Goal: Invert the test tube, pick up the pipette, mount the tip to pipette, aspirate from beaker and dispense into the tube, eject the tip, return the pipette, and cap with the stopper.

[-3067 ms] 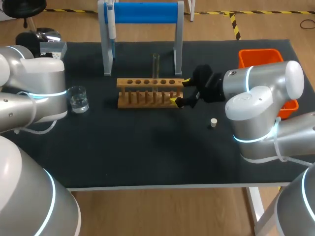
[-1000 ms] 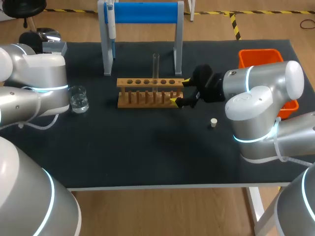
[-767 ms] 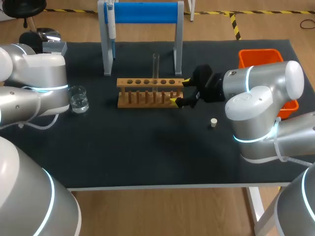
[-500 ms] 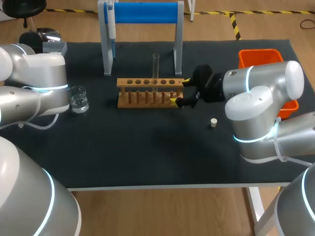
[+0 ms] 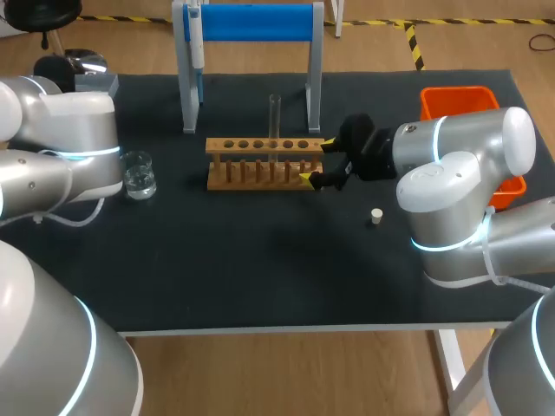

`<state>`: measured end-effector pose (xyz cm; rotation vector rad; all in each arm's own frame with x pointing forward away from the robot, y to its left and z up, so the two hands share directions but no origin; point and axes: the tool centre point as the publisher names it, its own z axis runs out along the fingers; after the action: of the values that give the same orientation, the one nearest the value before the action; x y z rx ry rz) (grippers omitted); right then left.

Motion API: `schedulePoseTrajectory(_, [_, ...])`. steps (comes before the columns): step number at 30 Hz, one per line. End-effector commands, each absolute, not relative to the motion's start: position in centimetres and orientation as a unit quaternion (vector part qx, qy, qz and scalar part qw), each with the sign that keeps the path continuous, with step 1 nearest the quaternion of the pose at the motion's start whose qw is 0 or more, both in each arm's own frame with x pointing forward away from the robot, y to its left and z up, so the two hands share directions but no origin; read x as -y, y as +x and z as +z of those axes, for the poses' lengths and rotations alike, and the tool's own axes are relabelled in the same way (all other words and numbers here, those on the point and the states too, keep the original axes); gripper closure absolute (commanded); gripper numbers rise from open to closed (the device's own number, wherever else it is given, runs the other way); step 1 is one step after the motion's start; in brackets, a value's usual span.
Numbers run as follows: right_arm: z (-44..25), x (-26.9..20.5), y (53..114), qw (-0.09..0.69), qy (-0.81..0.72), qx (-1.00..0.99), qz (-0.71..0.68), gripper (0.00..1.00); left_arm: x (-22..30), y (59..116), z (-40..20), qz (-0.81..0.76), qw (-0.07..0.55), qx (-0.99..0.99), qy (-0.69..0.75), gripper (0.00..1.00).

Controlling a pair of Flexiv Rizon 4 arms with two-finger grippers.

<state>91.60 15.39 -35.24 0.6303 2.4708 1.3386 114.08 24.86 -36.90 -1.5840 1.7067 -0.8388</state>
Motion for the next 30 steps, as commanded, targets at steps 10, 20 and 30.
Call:
schedulePoseTrajectory(10, [-35.25, -15.33, 91.58, 0.13, 0.217, -0.851, 0.461, 0.0, -24.93, 114.58, -37.18, -0.318, 0.325, -0.653, -0.606, 0.8])
schedulePoseTrajectory(20, [-35.25, -15.33, 91.58, 0.13, 0.217, -0.851, 0.461, 0.0, -24.9, 114.6, -37.28, -0.317, 0.323, -0.655, -0.605, 1.0])
schedulePoseTrajectory(30, [-35.25, -15.33, 91.58, 0.13, 0.217, -0.851, 0.461, 0.0, -24.95, 114.4, -36.85, -0.319, 0.328, -0.65, -0.607, 1.0])
